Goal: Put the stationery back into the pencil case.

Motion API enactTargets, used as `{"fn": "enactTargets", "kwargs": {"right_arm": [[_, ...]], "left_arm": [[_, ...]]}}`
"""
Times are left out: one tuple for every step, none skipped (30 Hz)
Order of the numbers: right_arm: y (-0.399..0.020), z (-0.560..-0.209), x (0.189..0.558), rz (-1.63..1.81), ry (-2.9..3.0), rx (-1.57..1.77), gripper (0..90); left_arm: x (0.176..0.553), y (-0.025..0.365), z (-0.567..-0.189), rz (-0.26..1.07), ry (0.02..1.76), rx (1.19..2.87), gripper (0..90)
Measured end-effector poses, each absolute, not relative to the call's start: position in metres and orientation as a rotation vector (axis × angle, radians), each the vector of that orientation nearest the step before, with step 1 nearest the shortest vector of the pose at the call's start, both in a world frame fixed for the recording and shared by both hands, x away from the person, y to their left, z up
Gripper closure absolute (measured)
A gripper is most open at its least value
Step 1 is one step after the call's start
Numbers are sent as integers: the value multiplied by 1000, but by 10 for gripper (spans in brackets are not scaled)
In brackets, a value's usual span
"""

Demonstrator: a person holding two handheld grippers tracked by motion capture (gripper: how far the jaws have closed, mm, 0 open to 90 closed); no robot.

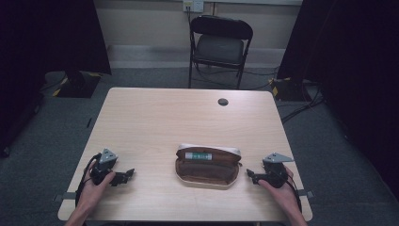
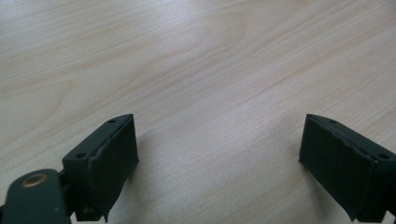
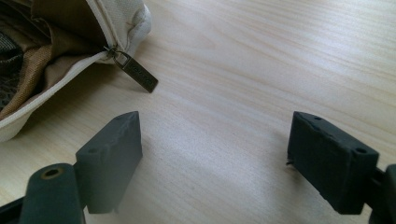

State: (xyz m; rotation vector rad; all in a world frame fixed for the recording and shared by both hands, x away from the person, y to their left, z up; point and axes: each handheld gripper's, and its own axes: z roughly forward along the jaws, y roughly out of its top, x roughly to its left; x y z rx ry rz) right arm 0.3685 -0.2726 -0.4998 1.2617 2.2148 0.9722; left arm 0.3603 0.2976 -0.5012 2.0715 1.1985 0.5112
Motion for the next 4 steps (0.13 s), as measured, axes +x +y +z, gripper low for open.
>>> {"fn": "enactTargets", "kwargs": {"right_arm": [[-273,-500,368,972,2214,1263,170],[-273,-500,368,971,2214,1263,168],[-273,-500,369,971,2211,1265,164],[-273,-500,369,969,2210,1268,161]], "left_arm": [[361,297,-503,517,1193,2068,84],[361,297,-503,520,1195,2071,59],[362,296,-503,509,1206,2068,43],[363,296,-503,515,1201,2086,27]]}}
